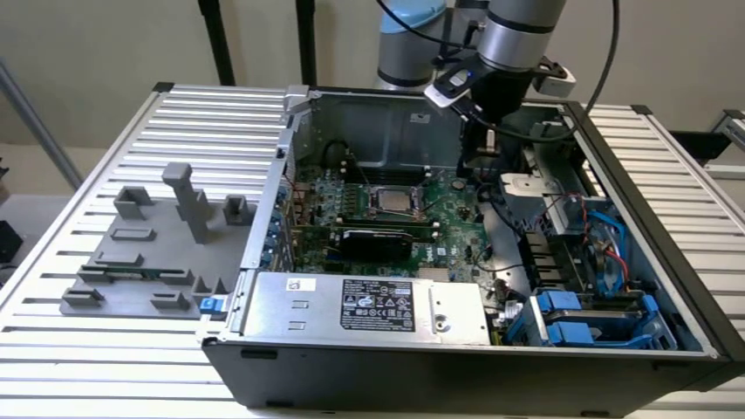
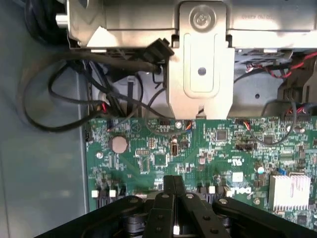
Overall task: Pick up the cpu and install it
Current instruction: 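Close the cpu cover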
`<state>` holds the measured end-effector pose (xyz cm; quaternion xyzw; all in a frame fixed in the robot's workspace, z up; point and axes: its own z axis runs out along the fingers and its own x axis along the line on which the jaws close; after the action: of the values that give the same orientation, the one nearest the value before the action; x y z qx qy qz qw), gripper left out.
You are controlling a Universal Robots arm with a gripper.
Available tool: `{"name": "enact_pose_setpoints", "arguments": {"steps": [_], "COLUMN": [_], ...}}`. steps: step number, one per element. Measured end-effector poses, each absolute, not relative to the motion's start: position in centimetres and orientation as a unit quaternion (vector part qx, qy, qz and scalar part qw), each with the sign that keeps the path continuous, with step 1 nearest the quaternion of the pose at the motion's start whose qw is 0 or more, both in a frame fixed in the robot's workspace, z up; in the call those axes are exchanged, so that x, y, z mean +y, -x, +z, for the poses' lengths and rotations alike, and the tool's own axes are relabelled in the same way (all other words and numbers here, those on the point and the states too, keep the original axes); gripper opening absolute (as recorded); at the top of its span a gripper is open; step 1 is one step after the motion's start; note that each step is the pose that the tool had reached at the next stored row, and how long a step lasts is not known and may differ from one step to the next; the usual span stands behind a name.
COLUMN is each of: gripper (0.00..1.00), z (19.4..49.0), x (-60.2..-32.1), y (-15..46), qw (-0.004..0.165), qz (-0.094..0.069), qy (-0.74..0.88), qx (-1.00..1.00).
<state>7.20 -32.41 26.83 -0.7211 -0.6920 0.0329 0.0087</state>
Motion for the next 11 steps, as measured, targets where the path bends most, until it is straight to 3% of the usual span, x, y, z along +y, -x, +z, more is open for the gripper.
{"name": "enact_pose_setpoints", "arguments": {"steps": [11], "gripper": [0.11], "z": [25.1], "x": [-32.4], "y": [-7.0], "qw": [0.011], "qz": [0.035], "qy": [0.721], "qx": [-0.692]}}
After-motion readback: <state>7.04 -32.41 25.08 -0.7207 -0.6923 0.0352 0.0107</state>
